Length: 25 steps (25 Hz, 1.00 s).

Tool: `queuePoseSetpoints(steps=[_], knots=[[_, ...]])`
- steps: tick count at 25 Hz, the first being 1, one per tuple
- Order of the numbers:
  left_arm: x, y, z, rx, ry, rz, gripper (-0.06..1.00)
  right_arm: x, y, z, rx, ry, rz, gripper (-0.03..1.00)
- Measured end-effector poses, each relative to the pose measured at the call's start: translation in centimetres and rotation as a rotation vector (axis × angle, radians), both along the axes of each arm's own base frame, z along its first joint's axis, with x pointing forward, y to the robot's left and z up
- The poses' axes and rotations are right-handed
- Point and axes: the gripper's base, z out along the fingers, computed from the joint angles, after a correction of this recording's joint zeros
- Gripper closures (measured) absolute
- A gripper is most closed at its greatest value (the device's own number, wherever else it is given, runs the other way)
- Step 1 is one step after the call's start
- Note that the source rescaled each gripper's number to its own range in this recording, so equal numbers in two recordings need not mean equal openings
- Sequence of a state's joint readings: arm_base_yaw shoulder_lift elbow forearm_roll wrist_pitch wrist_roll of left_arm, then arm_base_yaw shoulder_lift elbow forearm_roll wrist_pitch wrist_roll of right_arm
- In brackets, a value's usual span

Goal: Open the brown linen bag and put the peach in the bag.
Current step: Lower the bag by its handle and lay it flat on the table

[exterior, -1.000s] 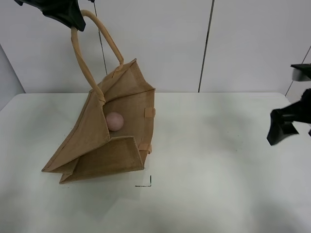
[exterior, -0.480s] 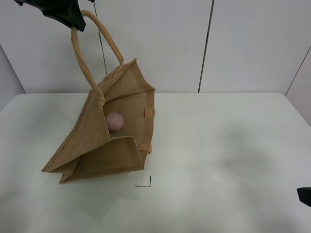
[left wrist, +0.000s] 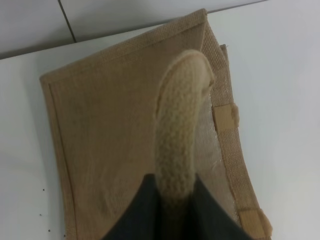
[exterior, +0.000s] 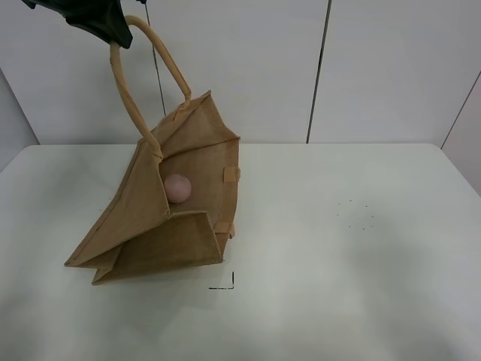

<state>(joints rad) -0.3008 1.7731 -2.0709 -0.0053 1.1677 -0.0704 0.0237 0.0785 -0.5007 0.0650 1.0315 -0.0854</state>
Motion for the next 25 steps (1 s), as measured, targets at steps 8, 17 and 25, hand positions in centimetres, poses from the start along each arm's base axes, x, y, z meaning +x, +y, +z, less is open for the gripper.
queuePoseSetpoints(steps=[8, 17, 25], knots=[[1.0, -0.5, -2.7, -0.015, 0.037, -0.004, 0.94, -1.3, -0.1, 0.0, -0.001, -0.080, -0.002, -0.03], [5.7, -2.3, -16.3, 0.006, 0.282, 0.011, 0.94, -1.3, -0.1, 0.0, -0.001, -0.080, -0.002, -0.03], [7.1, -3.1, -22.5, 0.017, 0.405, 0.008, 0.82, -1.3, -0.1, 0.0, -0.001, -0.080, -0.002, -0.03]])
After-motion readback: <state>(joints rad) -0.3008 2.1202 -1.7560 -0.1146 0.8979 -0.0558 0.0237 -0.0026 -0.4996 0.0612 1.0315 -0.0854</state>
